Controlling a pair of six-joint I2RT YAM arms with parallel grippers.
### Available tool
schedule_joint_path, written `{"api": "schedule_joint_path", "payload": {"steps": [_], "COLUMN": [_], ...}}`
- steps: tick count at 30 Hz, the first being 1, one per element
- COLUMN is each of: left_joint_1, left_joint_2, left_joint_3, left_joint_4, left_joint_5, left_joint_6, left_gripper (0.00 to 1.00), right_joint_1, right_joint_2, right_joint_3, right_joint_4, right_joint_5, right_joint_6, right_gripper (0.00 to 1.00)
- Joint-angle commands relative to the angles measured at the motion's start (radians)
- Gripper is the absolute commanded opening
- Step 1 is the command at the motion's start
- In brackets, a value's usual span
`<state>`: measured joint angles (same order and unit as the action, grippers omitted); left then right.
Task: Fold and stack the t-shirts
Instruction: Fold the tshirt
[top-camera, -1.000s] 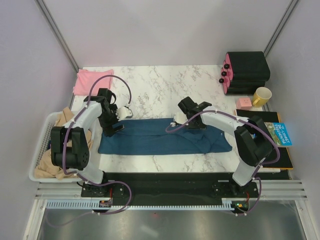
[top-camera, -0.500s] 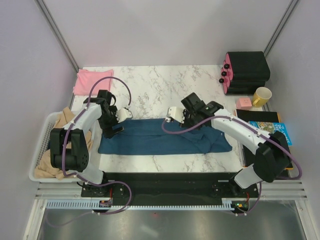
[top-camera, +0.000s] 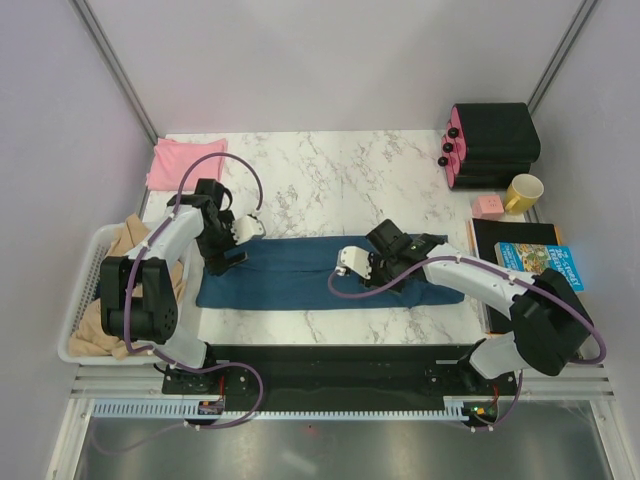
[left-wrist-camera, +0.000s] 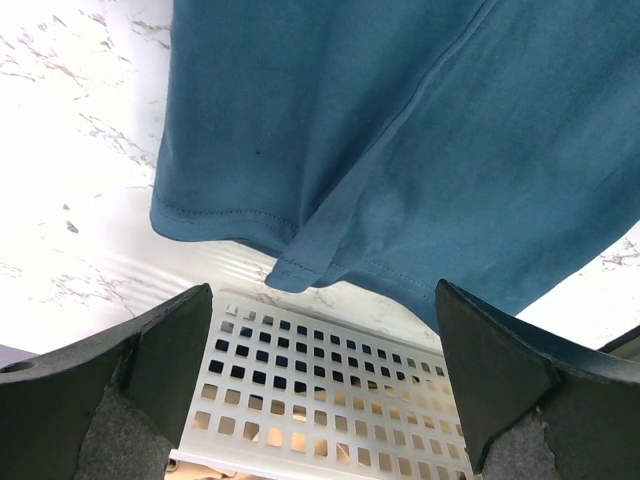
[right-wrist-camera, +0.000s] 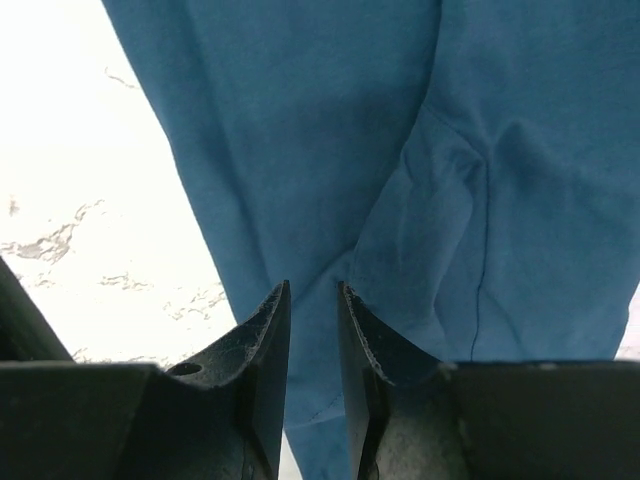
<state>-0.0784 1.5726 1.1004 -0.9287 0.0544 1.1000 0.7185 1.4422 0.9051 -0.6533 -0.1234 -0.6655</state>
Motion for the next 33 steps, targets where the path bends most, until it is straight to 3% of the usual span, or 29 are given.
{"api": "schedule_joint_path", "payload": {"steps": [1,28,30,33], "left_joint_1": [-0.011,-0.015,-0.015,-0.015], "left_joint_2": [-0.002,0.006,0.009,0.006], "left_joint_3": [0.049,0.047,0.047,0.046], "left_joint_4": [0.004,-0.002,-0.002,-0.002], "left_joint_5": [-0.002,0.009,0.01,0.012], "left_joint_6": [-0.011,-0.012,-0.012,-0.012], "left_gripper": [1.0,1.0,1.0,1.0], "right_joint_1": [0.004,-0.01,-0.01,-0.01], "right_joint_2": [0.026,0.132,0.133,0.136], "right_joint_3": [-0.014,-0.032,-0.035,-0.035], "right_joint_4": [0.089,0.199,0.207,0.213], "right_joint_5": [0.008,0.117,0.117,0.145], "right_joint_6": [0.014,0.017,0.023,0.029], "right_gripper": [0.33,0.26,0.23,0.05]}}
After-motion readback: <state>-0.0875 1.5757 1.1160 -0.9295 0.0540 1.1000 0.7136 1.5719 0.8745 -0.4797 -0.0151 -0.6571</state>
